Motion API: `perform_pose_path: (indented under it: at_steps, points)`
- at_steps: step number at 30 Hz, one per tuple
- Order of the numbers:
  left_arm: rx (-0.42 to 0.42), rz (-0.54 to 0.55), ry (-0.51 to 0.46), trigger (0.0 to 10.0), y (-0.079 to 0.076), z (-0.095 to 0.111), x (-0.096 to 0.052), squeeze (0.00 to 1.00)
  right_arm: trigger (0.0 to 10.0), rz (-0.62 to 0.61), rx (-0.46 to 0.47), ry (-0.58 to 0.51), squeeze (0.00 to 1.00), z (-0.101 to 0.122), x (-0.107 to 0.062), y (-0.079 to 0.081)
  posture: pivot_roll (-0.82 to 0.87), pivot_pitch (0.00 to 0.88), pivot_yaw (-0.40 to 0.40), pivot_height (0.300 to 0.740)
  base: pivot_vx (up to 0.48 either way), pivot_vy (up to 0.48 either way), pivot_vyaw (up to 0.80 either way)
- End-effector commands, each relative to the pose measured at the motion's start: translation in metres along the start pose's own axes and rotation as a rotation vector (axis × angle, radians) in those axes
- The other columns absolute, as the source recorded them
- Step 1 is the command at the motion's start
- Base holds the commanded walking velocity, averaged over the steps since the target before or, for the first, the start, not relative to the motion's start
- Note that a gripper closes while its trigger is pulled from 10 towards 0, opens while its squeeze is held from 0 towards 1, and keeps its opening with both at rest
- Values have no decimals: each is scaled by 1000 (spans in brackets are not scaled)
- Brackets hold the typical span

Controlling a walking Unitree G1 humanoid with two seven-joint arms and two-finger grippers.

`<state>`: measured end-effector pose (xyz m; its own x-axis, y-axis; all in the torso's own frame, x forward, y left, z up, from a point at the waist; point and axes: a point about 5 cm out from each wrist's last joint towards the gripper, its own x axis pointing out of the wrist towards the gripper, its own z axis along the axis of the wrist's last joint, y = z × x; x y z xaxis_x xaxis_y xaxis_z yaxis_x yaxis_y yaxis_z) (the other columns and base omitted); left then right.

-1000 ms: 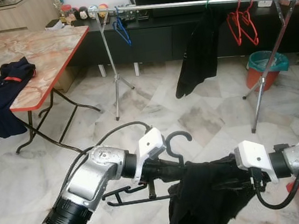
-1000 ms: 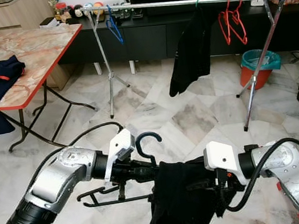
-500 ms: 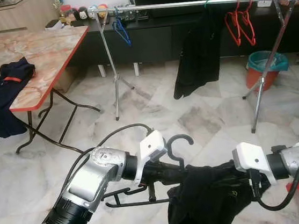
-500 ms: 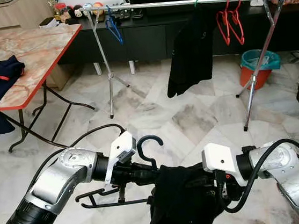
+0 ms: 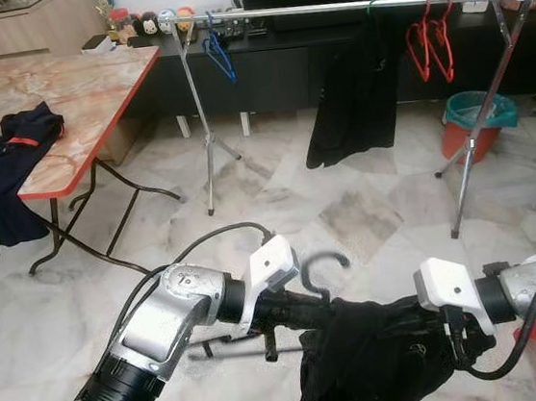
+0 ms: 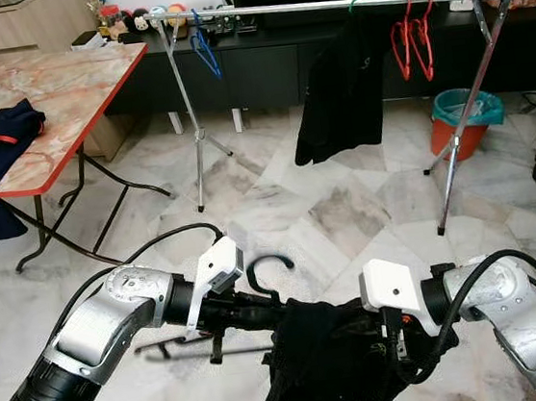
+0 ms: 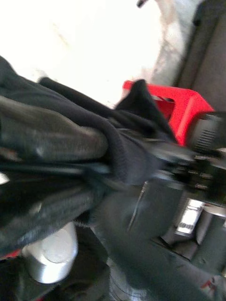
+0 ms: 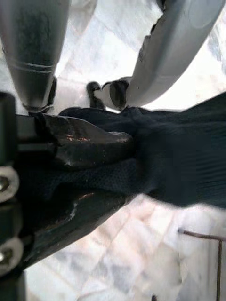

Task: Hang hanger

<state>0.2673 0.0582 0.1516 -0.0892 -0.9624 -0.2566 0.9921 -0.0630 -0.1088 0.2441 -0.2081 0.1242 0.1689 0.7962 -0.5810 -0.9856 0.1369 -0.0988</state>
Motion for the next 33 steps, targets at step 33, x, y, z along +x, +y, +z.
perform_pose_path:
  at_steps: [33]
  points:
    - [81,365,154,10000,36,-4,-87,1000,0,-196,-32,154,0,-24,-10,-19,-33,0,66,740,0,0,0]
